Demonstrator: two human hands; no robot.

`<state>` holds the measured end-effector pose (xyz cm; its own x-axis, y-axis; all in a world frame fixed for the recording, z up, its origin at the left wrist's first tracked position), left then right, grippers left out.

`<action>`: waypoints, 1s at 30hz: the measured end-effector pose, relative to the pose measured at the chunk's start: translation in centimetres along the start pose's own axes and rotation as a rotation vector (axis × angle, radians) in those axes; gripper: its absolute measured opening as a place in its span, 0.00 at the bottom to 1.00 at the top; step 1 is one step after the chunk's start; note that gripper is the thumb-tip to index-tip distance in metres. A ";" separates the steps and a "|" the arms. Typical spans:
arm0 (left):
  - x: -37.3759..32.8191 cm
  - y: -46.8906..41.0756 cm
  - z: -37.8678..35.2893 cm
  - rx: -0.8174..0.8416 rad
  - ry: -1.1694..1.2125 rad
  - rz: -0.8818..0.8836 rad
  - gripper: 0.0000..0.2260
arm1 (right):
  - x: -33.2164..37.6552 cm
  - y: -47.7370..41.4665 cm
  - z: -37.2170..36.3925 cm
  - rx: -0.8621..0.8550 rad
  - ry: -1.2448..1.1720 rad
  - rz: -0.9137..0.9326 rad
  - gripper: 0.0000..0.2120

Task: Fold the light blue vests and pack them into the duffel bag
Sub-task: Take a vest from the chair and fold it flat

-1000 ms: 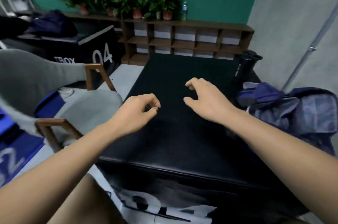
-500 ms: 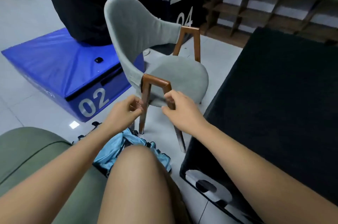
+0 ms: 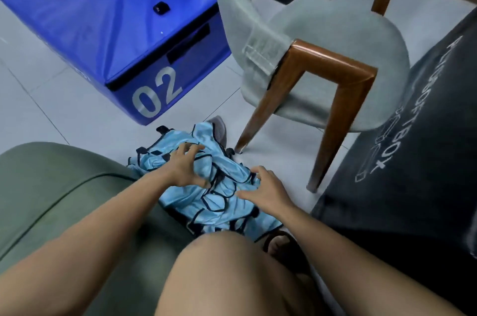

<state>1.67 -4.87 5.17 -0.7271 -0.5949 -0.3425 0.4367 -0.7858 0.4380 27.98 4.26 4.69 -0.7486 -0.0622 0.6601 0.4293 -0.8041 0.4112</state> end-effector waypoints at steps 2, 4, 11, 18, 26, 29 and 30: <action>1.5 -1.9 -1.5 0.057 -0.119 0.014 0.63 | -1.3 -1.3 -2.5 0.042 0.044 -0.006 0.51; 2.6 -3.1 -2.8 0.131 -0.200 0.025 0.66 | -2.4 -2.5 -5.1 0.114 0.104 -0.007 0.62; 4.1 -6.1 -6.3 0.231 -0.229 0.062 0.60 | -4.0 -6.1 -13.5 0.271 0.178 -0.123 0.68; 2.0 -6.3 -6.7 0.075 -0.173 -0.061 0.38 | -3.0 -6.7 -14.8 0.093 -0.008 -0.063 0.45; 0.4 -2.2 -0.7 -0.133 -0.034 -0.077 0.34 | 1.4 -5.1 -8.2 -0.097 -0.080 0.206 0.24; -0.5 0.6 2.2 -0.211 0.035 -0.155 0.27 | 3.8 -3.5 -5.3 -0.143 -0.062 0.313 0.20; -1.2 1.6 3.4 -0.236 0.065 -0.186 0.24 | 4.7 -2.9 -4.2 -0.157 -0.048 0.343 0.17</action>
<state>1.45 -4.85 9.11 -0.7740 -0.4412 -0.4543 0.4160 -0.8951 0.1606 21.09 3.83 3.89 -0.5487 -0.3187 0.7729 0.5653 -0.8226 0.0621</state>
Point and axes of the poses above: each hand's wrist, its own y-axis away from the middle knuckle, its own z-axis out of the back of the hand, x = y × z, the point moved 3 cm from there along -y, towards the middle knuckle, and after that the axes turned 12 degrees about -x, right-handed, at the moved point
